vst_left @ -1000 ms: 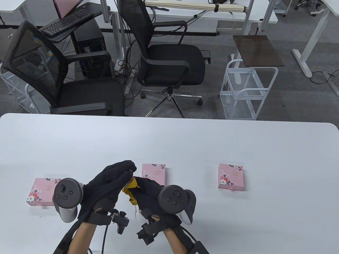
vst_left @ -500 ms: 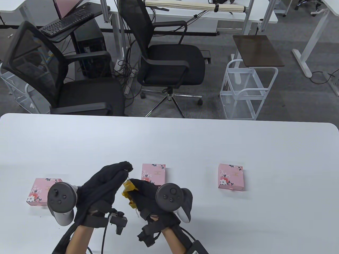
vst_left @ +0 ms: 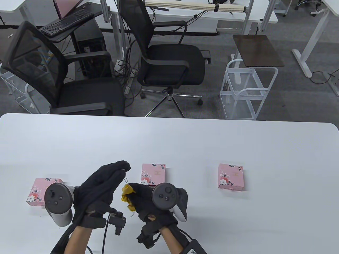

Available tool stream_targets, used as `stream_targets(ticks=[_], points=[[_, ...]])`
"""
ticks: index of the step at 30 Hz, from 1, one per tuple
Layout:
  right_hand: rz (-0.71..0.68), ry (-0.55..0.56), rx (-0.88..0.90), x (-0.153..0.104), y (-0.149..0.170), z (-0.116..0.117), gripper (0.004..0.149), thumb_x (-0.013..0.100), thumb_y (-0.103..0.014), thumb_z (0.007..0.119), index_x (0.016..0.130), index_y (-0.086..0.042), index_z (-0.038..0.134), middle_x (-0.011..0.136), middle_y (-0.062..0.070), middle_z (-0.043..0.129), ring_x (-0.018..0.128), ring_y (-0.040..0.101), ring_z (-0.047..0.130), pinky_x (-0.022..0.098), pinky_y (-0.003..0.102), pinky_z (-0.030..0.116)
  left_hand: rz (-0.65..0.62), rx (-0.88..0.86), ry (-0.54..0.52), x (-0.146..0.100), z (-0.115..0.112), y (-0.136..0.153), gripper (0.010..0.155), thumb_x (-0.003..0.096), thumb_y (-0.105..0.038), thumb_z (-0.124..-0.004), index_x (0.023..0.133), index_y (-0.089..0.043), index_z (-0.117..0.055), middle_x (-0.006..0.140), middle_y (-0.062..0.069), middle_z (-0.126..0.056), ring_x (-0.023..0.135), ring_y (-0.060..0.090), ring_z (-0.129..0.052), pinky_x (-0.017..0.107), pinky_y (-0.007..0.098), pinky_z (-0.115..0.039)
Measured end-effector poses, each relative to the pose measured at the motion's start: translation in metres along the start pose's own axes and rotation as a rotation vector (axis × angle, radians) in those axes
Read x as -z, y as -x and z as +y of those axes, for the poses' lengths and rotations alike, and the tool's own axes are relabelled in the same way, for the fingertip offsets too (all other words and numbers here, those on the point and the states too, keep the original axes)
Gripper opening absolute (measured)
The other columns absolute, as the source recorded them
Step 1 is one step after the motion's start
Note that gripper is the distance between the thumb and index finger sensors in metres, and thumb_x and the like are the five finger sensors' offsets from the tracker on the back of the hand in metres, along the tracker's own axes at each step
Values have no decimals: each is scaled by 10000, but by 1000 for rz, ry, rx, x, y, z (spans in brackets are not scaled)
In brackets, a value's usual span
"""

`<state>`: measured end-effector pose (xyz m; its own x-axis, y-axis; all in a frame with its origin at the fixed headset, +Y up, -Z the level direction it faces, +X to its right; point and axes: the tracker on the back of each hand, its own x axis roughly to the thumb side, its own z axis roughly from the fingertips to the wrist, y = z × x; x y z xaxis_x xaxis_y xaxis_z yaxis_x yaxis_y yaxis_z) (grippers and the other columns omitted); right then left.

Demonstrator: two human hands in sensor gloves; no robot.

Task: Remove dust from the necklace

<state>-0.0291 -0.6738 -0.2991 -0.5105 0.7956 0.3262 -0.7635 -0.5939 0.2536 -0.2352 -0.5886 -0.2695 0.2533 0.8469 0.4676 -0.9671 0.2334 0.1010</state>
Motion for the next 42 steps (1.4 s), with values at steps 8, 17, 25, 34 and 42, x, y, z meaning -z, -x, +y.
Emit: stream_targets(ticks=[8,17,25,34,42], points=[[46,-59,-17,4,12,11,366,637,-283,737,964,-122,772,849,188,878,659,406,898,539,523,763,-5,-27,-10,-1,2,-3,366,560,-459,-866,886,-302,-915,887,3,-994,804,245,-899,574,427,-814],[90,-56,-41,4,20,17,375,646,-348,716,926,-114,803,783,174,914,591,385,922,496,504,782,-18,-50,-28,-1,7,-7,365,559,-460,-865,885,-303,-915,884,3,-994,800,243,-901,571,424,-815],[93,-81,-50,4,21,22,376,638,-304,726,956,-111,779,819,179,899,624,390,916,512,504,779,-13,-37,-51,-1,12,-6,366,560,-461,-863,888,-305,-911,886,1,-992,802,241,-899,572,422,-815],[94,-134,-103,5,20,28,366,633,-285,743,953,-112,786,815,180,903,619,387,919,508,502,780,-24,-22,-67,-1,16,-8,366,558,-463,-864,885,-304,-915,885,3,-992,802,242,-898,573,422,-814],[101,-208,-160,5,19,32,365,630,-307,768,933,-108,806,783,165,924,588,376,932,491,492,790,-28,-23,-90,-3,20,-9,365,559,-461,-864,884,-304,-915,883,4,-993,799,240,-900,571,421,-815]])
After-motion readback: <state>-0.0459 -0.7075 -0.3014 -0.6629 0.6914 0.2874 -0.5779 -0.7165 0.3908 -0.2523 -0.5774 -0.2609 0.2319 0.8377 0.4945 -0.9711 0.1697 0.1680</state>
